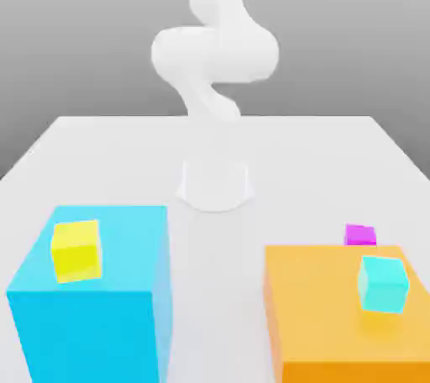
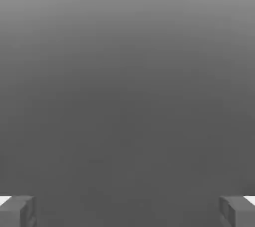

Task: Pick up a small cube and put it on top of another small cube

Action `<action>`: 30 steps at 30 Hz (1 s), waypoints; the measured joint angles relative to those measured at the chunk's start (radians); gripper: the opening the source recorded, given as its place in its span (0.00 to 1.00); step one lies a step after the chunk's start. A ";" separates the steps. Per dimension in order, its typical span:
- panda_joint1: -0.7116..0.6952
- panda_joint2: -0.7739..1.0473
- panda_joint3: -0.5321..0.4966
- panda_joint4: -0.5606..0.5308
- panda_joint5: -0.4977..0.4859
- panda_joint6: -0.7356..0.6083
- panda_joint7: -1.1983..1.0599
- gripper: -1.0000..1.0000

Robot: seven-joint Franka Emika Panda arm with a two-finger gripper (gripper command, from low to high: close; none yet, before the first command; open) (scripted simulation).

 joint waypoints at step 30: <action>0.513 0.941 0.216 -0.468 -0.493 0.667 1.352 0.50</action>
